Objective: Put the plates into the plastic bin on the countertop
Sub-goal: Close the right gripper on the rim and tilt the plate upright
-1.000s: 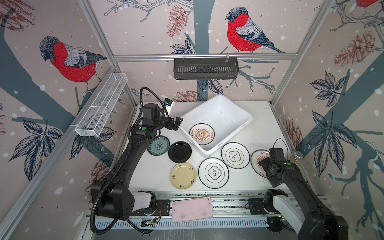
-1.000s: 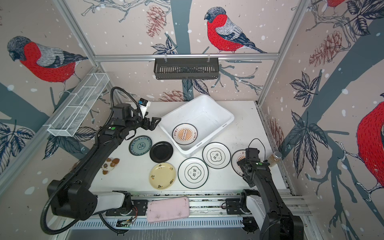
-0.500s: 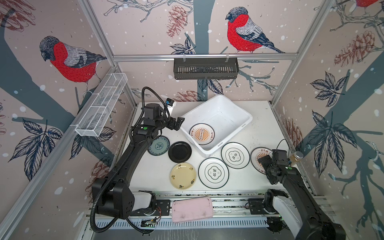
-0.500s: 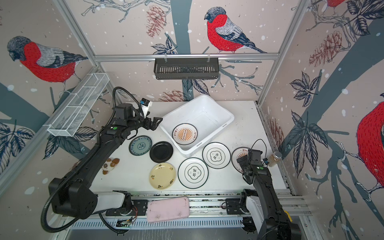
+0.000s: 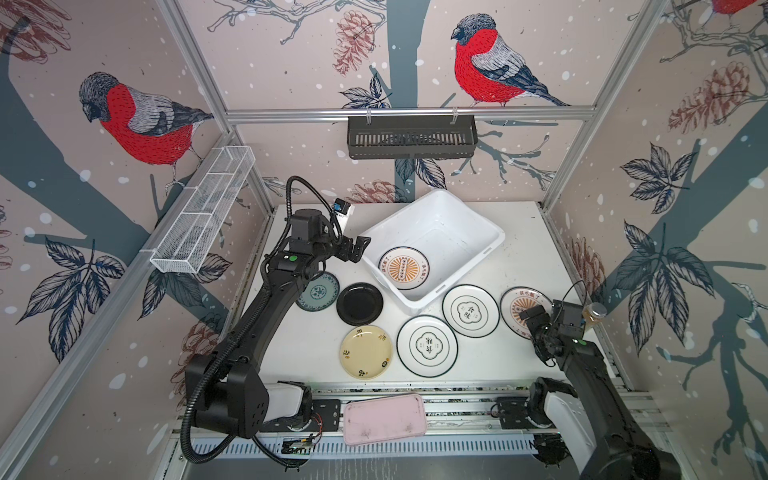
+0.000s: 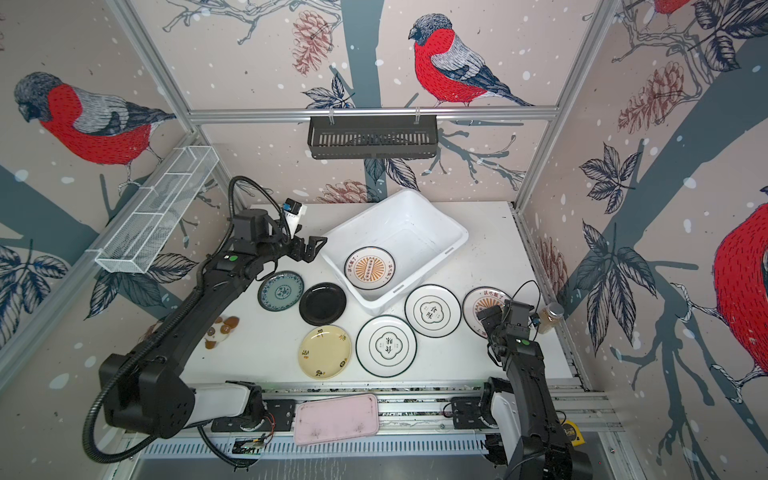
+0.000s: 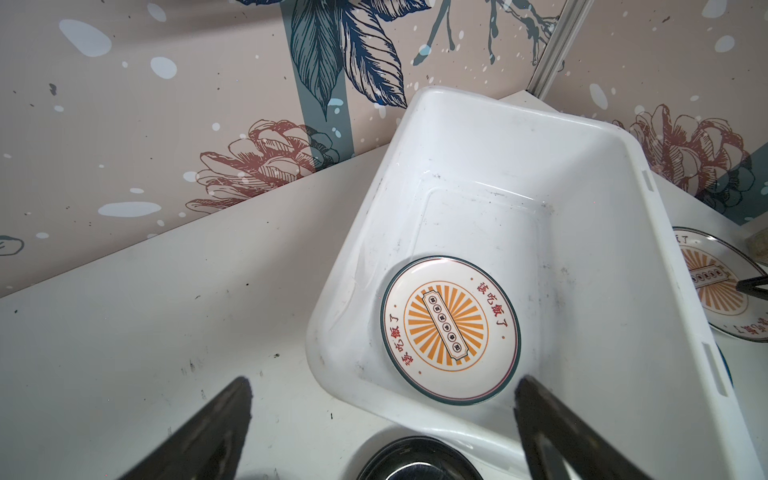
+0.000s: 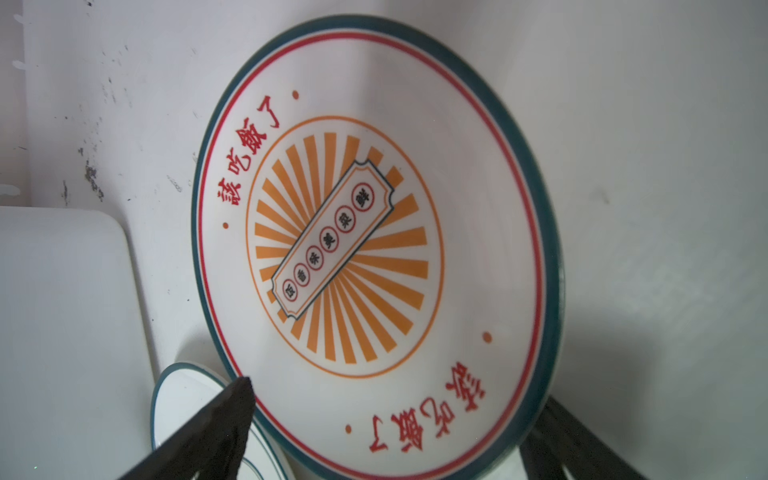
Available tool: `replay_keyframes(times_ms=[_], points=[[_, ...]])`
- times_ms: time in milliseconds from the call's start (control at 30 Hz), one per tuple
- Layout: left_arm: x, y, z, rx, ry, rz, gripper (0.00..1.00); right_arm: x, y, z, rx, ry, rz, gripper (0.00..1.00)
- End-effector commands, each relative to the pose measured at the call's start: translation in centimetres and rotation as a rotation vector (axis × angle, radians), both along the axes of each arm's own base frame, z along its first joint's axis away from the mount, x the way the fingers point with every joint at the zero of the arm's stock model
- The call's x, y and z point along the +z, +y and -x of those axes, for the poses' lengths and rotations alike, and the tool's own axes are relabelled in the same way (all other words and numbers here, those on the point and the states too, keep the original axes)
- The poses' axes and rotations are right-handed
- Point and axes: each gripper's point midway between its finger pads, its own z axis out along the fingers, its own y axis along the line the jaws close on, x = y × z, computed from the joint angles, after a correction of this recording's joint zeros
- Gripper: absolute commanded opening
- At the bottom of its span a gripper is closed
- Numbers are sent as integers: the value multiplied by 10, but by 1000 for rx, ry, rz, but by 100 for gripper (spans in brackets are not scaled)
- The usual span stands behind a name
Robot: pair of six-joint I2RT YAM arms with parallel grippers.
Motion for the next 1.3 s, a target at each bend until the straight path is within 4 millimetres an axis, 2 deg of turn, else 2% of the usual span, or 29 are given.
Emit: replay_keyframes(times_ms=[0,367,567,767,1267], points=[[6,-3,-4,-5,-35,11,98,1,4,-5,32,-38,-21,94],[3,-5,-3,-6,-36,6,98,6,1,-25,49,-101,-37,87],[0,-9,-2,-12,-37,6,97,8,5,-41,88,-116,-63,76],[-3,-10,-1,-16,-42,-3,98,6,5,-51,93,-104,-89,72],[-12,-9,3,-14,-54,-7,98,5,-2,-66,40,-152,-102,58]])
